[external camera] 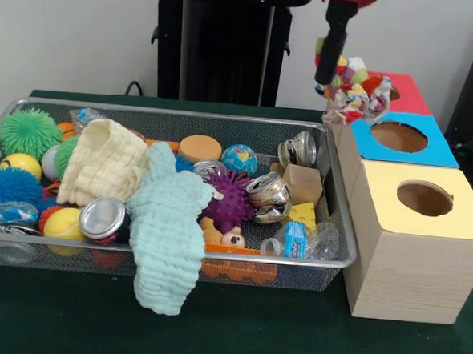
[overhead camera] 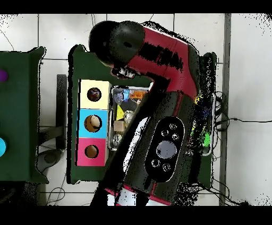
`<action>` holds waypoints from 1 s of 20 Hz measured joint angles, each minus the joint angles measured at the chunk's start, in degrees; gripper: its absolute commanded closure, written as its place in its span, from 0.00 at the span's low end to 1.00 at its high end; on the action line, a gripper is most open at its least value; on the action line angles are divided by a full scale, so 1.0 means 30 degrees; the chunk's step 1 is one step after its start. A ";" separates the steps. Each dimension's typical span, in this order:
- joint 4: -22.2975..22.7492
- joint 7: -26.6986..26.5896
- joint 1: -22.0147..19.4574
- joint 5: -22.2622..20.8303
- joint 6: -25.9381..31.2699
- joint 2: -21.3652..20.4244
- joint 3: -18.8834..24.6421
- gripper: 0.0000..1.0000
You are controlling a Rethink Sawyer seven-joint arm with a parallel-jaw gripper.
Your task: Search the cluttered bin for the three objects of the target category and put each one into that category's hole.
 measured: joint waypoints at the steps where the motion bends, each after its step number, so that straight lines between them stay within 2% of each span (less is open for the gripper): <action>1: 0.0185 -0.0155 -0.0020 -0.0220 -0.0262 -0.0175 0.0019 1.00; 7: 0.0556 -0.0441 -0.0098 -0.1623 -0.1479 -0.0805 0.0025 1.00; 15: 0.0484 -0.0477 -0.0085 -0.3530 -0.1705 -0.1251 0.0063 1.00; 20: 0.0484 -0.0512 0.0208 -0.5285 -0.3365 -0.1680 0.0066 1.00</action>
